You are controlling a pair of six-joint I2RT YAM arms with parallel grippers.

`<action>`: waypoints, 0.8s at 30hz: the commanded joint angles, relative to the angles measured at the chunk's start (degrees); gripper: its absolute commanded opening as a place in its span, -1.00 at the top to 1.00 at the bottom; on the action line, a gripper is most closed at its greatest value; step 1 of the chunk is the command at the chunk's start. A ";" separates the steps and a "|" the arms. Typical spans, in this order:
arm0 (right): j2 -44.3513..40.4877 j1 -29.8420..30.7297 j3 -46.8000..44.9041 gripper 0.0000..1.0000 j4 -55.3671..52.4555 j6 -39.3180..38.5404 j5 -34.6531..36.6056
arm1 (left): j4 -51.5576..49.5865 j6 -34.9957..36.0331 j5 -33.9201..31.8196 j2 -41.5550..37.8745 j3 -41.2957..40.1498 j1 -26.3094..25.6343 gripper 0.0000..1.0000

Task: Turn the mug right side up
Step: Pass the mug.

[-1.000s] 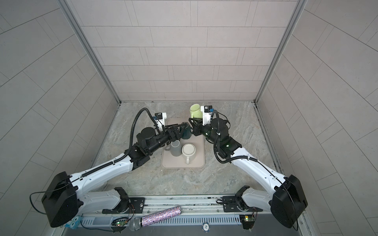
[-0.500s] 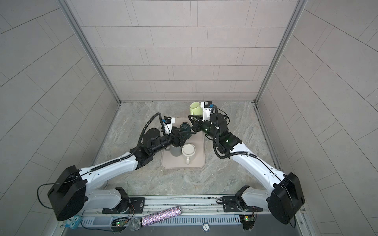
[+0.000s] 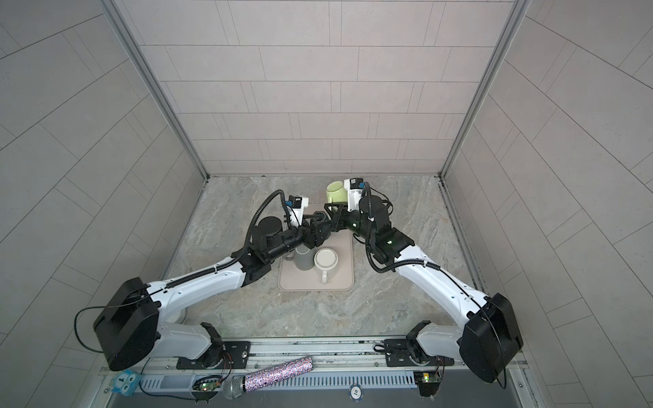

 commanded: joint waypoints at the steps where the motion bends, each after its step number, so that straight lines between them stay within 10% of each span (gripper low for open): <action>1: -0.59 0.00 2.89 1.00 4.35 0.68 -0.87 | 1.23 0.29 -1.01 0.92 2.00 -0.58 -0.27; 24: 0.02 0.13 3.23 1.00 5.42 2.89 -2.01 | -1.55 -1.19 -7.14 3.55 4.75 -0.83 0.08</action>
